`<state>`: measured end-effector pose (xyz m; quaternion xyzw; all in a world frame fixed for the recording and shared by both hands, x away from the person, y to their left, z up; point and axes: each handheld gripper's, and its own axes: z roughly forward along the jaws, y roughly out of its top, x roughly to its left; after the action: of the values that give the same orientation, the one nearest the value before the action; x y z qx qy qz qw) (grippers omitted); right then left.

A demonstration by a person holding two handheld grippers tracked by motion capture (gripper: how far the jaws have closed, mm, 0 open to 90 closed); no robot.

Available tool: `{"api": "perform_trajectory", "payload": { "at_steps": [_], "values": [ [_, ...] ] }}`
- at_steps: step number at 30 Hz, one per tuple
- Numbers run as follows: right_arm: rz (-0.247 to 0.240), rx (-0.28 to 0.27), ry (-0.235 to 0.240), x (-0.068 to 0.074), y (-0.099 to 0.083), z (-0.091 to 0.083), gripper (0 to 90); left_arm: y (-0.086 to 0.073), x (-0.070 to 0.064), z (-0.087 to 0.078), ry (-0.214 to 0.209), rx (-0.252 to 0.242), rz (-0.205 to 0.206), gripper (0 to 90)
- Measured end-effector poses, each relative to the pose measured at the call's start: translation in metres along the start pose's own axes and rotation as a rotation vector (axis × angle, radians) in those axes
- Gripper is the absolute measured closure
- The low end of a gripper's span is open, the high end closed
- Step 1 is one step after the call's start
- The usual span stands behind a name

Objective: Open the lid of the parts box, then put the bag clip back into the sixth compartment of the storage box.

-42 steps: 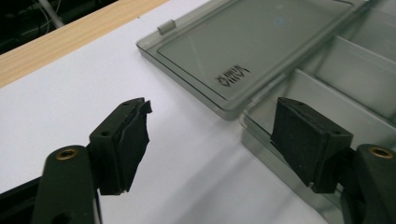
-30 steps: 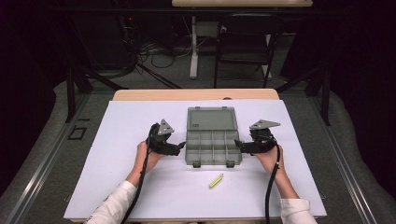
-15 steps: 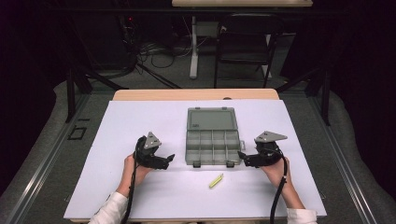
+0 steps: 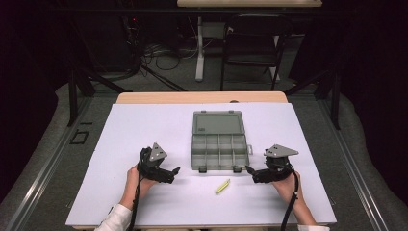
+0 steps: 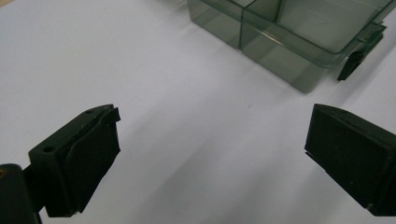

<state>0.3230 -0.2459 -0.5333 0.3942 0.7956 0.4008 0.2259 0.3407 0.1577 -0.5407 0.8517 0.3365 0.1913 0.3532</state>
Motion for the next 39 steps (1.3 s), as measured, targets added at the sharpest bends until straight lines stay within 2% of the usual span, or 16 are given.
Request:
{"api": "perform_trajectory", "payload": {
  "at_steps": [8,11,15,24,31,39],
  "values": [
    [-0.008,-0.013,0.005,0.006,-0.007,-0.005,0.0,0.002,-0.013,-0.003,-0.013,0.001,0.037,0.2],
    [-0.021,-0.030,-0.029,0.007,-0.009,-0.008,0.0,0.002,-0.015,-0.002,-0.016,0.004,0.040,0.1],
    [-0.018,-0.049,-0.037,0.005,-0.009,-0.013,0.0,0.001,-0.016,-0.001,-0.023,0.010,0.049,0.0],
    [-0.019,-0.044,-0.052,0.005,-0.014,-0.014,0.0,0.004,-0.023,-0.003,-0.036,-0.010,0.064,0.0],
    [-0.010,-0.068,-0.058,0.004,-0.014,-0.016,0.0,0.010,-0.035,-0.004,-0.058,-0.008,0.083,0.0],
    [-0.016,-0.065,-0.054,0.003,-0.013,-0.015,0.0,0.021,-0.051,-0.009,-0.079,-0.017,0.109,0.1]
  ]
}}
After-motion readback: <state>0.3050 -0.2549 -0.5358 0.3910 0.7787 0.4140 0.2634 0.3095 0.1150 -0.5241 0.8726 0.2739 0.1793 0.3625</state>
